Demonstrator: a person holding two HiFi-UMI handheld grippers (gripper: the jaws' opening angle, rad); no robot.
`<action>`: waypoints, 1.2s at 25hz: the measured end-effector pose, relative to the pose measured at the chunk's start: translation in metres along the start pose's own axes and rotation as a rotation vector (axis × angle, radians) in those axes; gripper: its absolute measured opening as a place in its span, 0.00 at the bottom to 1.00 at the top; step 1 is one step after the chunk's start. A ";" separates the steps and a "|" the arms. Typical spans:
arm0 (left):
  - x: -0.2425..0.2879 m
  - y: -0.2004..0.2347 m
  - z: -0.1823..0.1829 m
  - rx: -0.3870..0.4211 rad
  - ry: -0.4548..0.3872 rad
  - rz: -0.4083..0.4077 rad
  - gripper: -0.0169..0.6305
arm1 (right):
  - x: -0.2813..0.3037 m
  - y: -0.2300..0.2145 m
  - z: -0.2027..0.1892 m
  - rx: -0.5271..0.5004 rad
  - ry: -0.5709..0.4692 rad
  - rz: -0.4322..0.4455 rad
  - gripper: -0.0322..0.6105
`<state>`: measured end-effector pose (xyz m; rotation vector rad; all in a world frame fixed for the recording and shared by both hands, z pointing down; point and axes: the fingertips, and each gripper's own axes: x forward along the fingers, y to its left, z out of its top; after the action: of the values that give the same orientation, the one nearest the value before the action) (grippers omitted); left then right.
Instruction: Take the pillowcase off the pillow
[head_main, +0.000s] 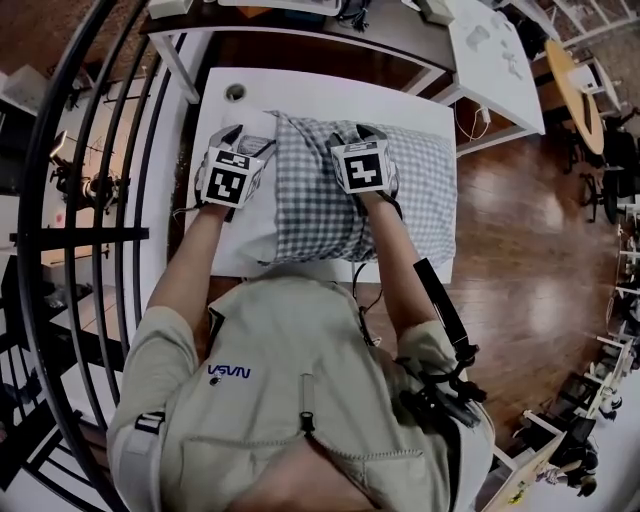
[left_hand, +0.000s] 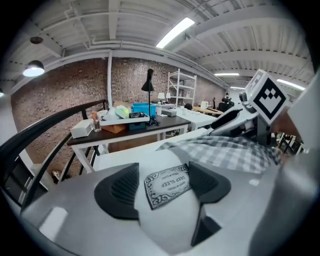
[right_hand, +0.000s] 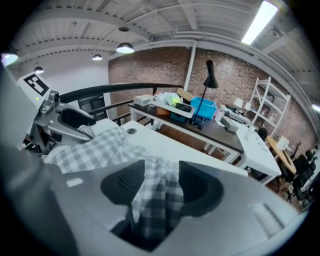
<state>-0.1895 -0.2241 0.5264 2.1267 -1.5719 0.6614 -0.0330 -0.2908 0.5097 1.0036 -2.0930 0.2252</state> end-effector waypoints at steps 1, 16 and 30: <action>0.003 -0.004 -0.006 0.004 0.026 -0.018 0.49 | 0.003 0.004 -0.001 -0.017 0.020 0.009 0.38; -0.078 -0.020 0.087 0.148 -0.293 0.016 0.06 | -0.033 -0.077 0.022 -0.026 -0.038 -0.197 0.06; -0.051 0.072 0.033 -0.118 -0.253 0.146 0.06 | -0.031 -0.184 -0.059 0.191 0.047 -0.388 0.06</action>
<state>-0.2672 -0.2243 0.4733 2.0874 -1.8642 0.3435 0.1453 -0.3693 0.4969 1.4796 -1.8147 0.2498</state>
